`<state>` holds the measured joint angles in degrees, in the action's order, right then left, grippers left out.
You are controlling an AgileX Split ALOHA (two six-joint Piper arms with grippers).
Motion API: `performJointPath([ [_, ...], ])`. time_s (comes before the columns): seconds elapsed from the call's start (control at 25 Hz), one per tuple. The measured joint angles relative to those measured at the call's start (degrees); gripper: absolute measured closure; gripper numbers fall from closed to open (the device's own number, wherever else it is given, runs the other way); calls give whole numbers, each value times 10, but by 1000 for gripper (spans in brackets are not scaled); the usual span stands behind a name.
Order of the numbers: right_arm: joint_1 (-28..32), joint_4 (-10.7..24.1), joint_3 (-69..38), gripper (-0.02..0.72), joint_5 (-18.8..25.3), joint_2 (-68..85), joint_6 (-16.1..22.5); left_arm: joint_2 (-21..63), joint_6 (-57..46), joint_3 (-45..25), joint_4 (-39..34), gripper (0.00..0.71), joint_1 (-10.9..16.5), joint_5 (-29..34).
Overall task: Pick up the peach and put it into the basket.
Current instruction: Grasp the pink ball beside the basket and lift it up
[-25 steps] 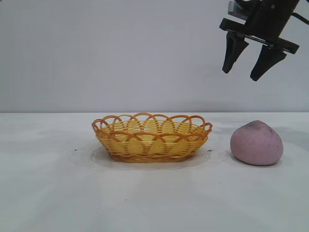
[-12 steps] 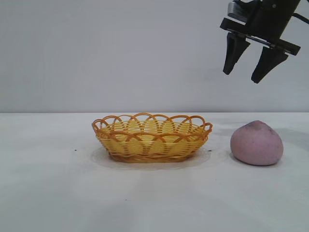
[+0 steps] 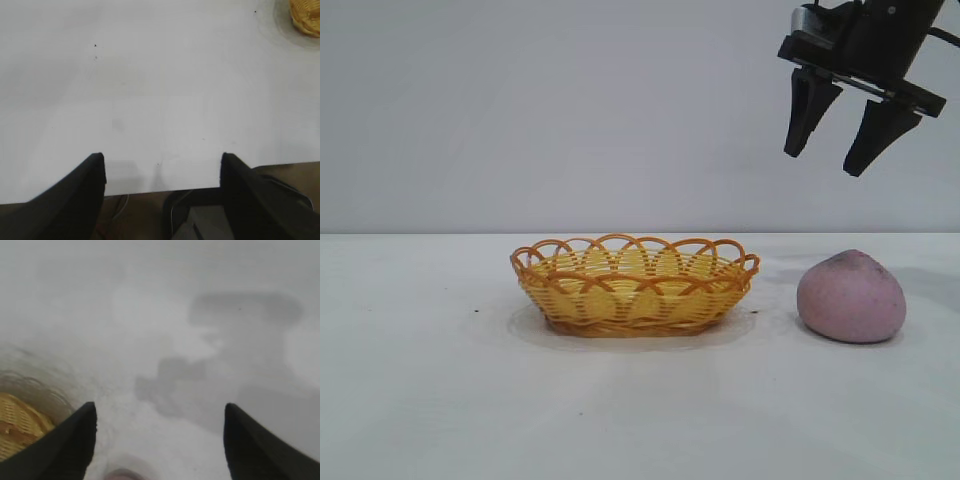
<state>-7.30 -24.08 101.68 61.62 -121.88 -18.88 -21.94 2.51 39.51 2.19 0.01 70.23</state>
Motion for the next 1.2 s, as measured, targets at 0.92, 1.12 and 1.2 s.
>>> performJointPath([
  [0.92, 0, -10, 0, 247, -15, 1, 0, 231, 25, -113, 11, 280, 0, -56],
  [1.12, 0, -12, 0, 247, -9, 1, 0, 231, 25, -113, 12, 280, 0, -58],
  [1.2, 0, -12, 0, 247, 0, 1, 0, 231, 25, -113, 12, 280, 0, -58],
])
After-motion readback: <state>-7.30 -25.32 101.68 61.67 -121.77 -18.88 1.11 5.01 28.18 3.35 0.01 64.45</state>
